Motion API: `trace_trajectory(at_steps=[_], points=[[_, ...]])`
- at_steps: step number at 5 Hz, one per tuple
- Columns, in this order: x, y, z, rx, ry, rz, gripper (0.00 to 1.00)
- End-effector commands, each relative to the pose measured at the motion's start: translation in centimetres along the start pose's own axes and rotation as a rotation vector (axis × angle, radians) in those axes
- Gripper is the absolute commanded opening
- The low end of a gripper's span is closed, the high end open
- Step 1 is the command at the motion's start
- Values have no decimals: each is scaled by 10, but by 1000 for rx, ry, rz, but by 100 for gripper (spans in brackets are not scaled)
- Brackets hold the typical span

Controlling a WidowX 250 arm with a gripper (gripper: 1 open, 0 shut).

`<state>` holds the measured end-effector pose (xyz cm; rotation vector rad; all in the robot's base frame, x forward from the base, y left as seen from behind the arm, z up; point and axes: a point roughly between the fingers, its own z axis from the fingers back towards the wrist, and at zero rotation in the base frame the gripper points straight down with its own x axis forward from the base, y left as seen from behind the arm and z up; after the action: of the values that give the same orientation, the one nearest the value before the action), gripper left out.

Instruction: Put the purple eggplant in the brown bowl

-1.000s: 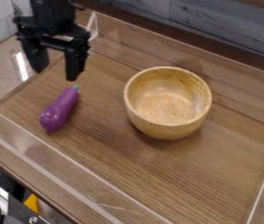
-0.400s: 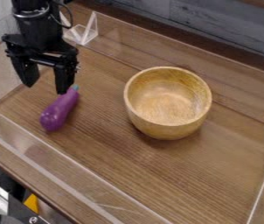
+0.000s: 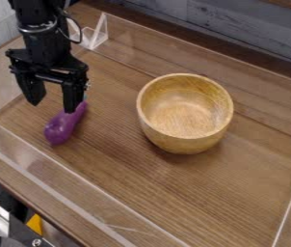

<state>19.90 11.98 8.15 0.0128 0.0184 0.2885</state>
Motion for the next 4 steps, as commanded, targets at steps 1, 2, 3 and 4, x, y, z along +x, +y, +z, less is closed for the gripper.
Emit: trace_trajectory(at_steps=[1, 2, 3, 4], points=[[3, 4, -1, 7, -18, 26, 100], [3, 4, -8, 4, -17, 35, 100], [3, 4, -14, 1, -15, 44, 100], [4, 5, -20, -2, -14, 52, 100]])
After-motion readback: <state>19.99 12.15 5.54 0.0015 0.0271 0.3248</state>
